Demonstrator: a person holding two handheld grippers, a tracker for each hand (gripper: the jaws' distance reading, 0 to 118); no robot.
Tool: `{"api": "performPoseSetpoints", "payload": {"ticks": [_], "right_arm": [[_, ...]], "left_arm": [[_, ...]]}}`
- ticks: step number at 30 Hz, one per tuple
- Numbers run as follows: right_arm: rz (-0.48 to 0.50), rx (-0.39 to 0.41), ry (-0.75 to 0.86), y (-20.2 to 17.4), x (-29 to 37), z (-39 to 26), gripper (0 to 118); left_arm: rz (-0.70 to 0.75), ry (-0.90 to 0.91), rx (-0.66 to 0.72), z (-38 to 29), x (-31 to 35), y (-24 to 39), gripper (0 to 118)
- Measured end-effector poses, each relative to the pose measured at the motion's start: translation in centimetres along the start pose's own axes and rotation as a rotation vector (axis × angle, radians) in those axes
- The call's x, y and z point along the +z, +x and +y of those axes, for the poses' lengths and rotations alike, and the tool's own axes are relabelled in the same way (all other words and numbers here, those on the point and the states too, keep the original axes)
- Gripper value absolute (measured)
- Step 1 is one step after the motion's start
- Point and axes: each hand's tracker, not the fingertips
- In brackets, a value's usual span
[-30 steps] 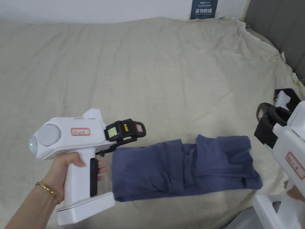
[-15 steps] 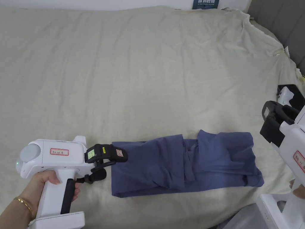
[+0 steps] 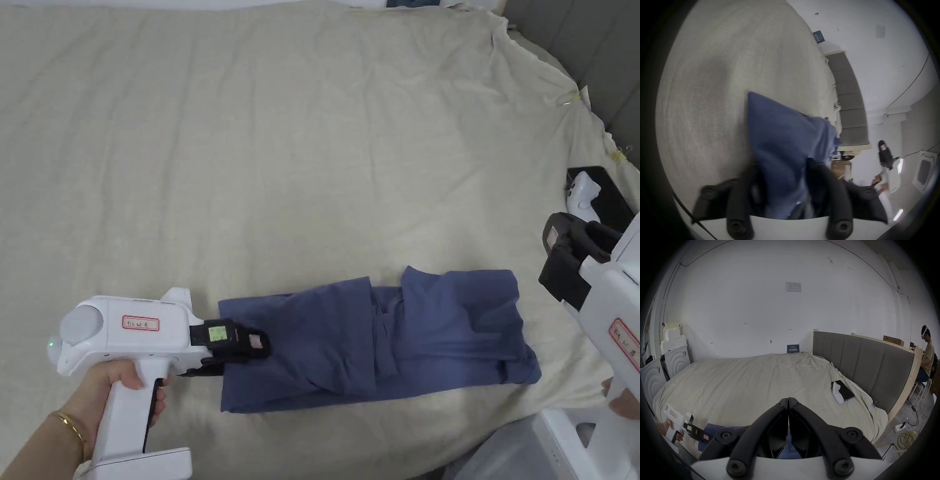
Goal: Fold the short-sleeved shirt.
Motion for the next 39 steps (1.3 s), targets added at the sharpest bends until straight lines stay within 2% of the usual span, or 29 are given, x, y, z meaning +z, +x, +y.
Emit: {"api": "performPoseSetpoints", "payload": {"ticks": [3, 4, 6, 11, 15, 18, 21, 25, 32, 35, 39], "right_arm": [[0.000, 0.000, -0.002, 0.1, 0.0, 0.0, 0], [0.000, 0.002, -0.003, 0.1, -0.1, -0.1, 0], [0.004, -0.003, -0.009, 0.1, -0.3, -0.1, 0], [0.019, -0.013, -0.007, -0.1, -0.3, -0.1, 0], [0.032, -0.005, 0.002, -0.4, -0.4, 0.3, 0], [0.039, -0.010, 0.017, -0.6, -0.3, 0.6, 0], [0.046, -0.007, 0.023, -0.7, -0.4, 0.8, 0], [0.053, -0.013, 0.023, -1.0, -0.5, 0.8, 0], [0.061, -0.007, 0.028, -1.3, -0.1, 0.7, 0], [0.056, -0.011, 0.030, -1.1, 0.4, 0.6, 0], [0.039, -0.021, 0.035, -0.3, 1.1, 0.4, 0]], "left_arm": [[0.011, 0.016, -0.002, -0.1, 0.0, 1.1, 11], [0.067, 0.018, -0.018, -0.2, 0.0, 1.9, 11], [0.126, 0.003, -0.011, -0.1, 0.1, 3.0, 9], [0.166, 0.035, -0.056, 0.4, 2.4, 5.4, 8], [0.227, 0.140, 0.059, 2.0, 6.4, 5.7, 8], [0.331, 0.212, 0.055, 2.7, 9.8, 4.9, 8], [0.415, 0.293, 0.108, 2.6, 12.9, 4.3, 8], [0.486, 0.310, 0.022, 0.6, 14.2, 6.8, 8], [0.460, 0.307, -0.171, -2.7, 10.8, 14.0, 8], [0.365, 0.253, -0.230, -3.2, 7.3, 17.0, 8], [0.364, 0.157, -0.292, -3.1, 1.3, 19.9, 8]]}}
